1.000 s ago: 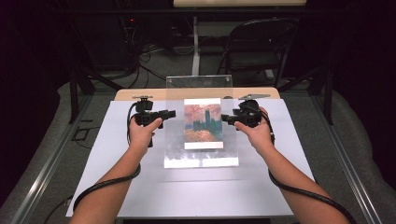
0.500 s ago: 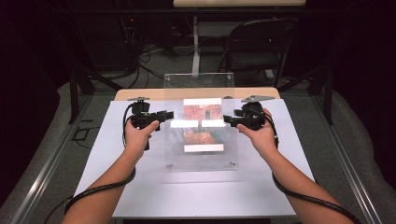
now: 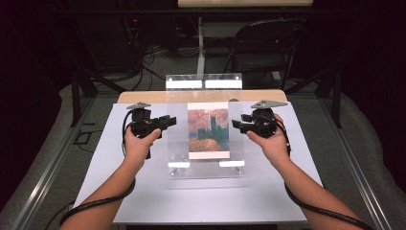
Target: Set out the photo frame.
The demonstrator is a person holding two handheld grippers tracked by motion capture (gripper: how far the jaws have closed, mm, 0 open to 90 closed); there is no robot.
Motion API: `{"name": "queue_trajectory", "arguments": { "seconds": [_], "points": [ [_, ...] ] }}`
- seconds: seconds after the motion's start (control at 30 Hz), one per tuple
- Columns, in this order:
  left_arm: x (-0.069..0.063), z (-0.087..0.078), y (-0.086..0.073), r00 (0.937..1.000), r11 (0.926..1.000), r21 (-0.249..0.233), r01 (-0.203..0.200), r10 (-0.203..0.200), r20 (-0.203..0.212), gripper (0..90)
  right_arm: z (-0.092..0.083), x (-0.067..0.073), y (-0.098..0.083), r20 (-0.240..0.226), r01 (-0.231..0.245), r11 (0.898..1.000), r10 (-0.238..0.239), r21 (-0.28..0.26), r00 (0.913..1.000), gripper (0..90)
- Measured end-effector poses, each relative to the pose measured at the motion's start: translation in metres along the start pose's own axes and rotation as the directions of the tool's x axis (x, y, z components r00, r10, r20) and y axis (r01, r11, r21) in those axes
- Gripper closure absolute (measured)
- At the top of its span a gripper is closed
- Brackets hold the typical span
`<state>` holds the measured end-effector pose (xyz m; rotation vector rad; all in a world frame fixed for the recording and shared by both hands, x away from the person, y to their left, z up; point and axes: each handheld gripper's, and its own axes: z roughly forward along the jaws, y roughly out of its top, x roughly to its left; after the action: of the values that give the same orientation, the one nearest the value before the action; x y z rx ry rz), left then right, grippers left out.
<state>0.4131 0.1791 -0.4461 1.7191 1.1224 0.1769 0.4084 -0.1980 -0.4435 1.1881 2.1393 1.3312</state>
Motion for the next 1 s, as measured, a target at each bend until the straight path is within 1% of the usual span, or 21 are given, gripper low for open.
{"name": "queue_trajectory", "arguments": {
  "seconds": [0.17,0.27,0.37,0.4,0.6,0.67,0.7,0.73,0.77,0.8,0.9,1.0],
  "points": [
    [-0.006,-0.008,-0.003,0.9998,0.9997,-0.011,-0.022,0.022,0.004,62.5,-0.009,0.004,-0.001,-0.004,0.009,1.0,-0.009,-0.011,1.0,54.8],
    [-0.009,-0.013,-0.005,0.9996,0.9995,-0.016,-0.026,0.026,0.011,63.7,-0.015,0.008,-0.004,-0.004,0.009,1.0,-0.009,-0.028,1.0,56.4],
    [-0.015,-0.02,-0.009,0.9989,0.9987,-0.028,-0.043,0.044,0.014,64.8,-0.023,0.012,-0.008,-0.01,0.011,0.999,-0.011,-0.044,0.9999,58.4],
    [-0.015,-0.02,-0.009,0.9989,0.9987,-0.028,-0.043,0.044,0.014,64.9,-0.023,0.012,-0.008,-0.01,0.011,0.999,-0.011,-0.044,0.9999,58.4],
    [-0.024,-0.03,-0.015,0.9967,0.9961,-0.037,-0.08,0.08,0.008,65.7,-0.036,0.018,-0.013,-0.022,0.012,0.998,-0.013,-0.061,0.9997,62.4],
    [-0.027,-0.033,-0.018,0.9956,0.9945,-0.047,-0.093,0.094,0.005,65.8,-0.037,0.018,-0.013,-0.024,0.011,0.998,-0.012,-0.063,0.9996,63.1],
    [-0.028,-0.036,-0.02,0.9951,0.9939,-0.051,-0.097,0.098,0.011,66.6,-0.042,0.02,-0.016,-0.035,0.004,0.997,-0.007,-0.077,0.9994,64.5],
    [-0.029,-0.037,-0.022,0.9949,0.9935,-0.057,-0.098,0.099,0.015,66.6,-0.042,0.02,-0.016,-0.035,0.004,0.997,-0.007,-0.077,0.9994,64.5],
    [-0.03,-0.04,-0.024,0.9946,0.9932,-0.063,-0.098,0.1,0.028,67.3,-0.046,0.022,-0.019,-0.047,-0.005,0.997,0.001,-0.083,0.9989,65.6],
    [-0.03,-0.042,-0.025,0.9943,0.9929,-0.064,-0.1,0.102,0.031,67.5,-0.048,0.022,-0.02,-0.05,-0.009,0.996,0.004,-0.085,0.9987,65.7],
    [-0.032,-0.044,-0.027,0.9942,0.9926,-0.068,-0.101,0.103,0.032,67.9,-0.051,0.024,-0.021,-0.059,-0.015,0.996,0.009,-0.091,0.9982,65.8],
    [-0.034,-0.047,-0.03,0.9934,0.9921,-0.07,-0.104,0.107,0.041,68.4,-0.054,0.026,-0.023,-0.063,-0.013,0.996,0.007,-0.093,0.998,66.1]
  ]
}}
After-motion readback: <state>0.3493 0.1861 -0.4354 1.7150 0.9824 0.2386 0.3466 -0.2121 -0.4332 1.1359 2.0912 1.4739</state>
